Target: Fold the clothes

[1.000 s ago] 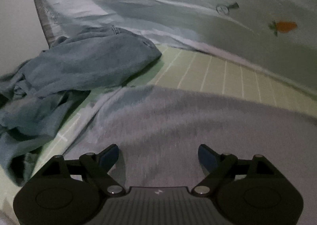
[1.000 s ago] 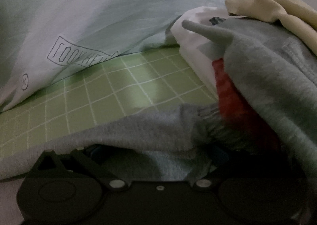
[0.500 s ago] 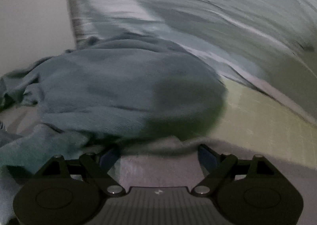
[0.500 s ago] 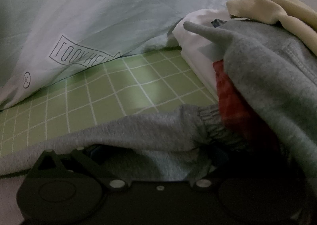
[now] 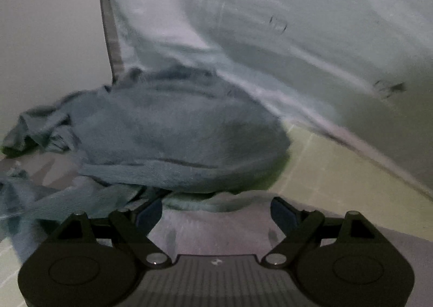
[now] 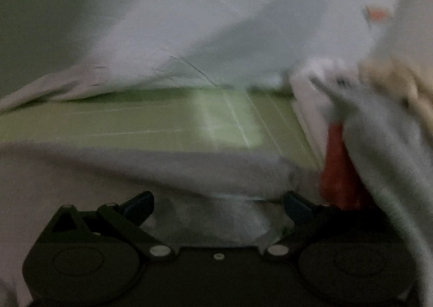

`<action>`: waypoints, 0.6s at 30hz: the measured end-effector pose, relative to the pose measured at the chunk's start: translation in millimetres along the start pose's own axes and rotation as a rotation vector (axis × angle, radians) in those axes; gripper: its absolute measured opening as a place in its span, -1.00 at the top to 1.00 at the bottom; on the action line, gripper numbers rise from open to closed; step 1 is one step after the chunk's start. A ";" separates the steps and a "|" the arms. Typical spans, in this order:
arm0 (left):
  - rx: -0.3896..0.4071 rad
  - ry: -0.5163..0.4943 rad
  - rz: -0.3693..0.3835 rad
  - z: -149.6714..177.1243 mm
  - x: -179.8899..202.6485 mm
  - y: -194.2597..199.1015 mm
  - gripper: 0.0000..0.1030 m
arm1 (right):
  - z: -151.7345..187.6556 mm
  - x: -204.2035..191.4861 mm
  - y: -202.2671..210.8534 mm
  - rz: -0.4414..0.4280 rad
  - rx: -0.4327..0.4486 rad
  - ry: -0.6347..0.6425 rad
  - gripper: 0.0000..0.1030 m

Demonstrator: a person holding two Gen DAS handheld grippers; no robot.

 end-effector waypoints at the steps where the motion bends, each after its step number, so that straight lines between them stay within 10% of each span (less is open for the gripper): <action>1: 0.016 -0.007 -0.002 0.2 1.0 14.5 -0.72 | 1.2 -4.8 10.0 -0.015 0.021 0.027 -1.00; 9: -0.083 -0.076 0.101 96.5 37.3 137.9 -0.79 | 70.8 38.4 108.6 -0.021 0.058 -0.084 -1.00; 13: -0.202 -0.126 0.139 176.9 55.6 179.6 -0.79 | 129.3 111.5 167.1 0.059 0.033 -0.374 -1.00; 18: -0.218 -0.163 0.143 234.2 59.0 205.5 -0.89 | 180.0 175.4 185.1 -0.054 -0.061 -0.769 -0.82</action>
Point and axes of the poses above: each gripper's, at about its wrist camera, not at the fingertips, and y roughly against the way its jaws point, x to its right, z to its underside, the point moved 9 cm from there along -y, roughly the way its jaws point, and after that the axes turned 12 degrees about -y, right-handed, at the moved point
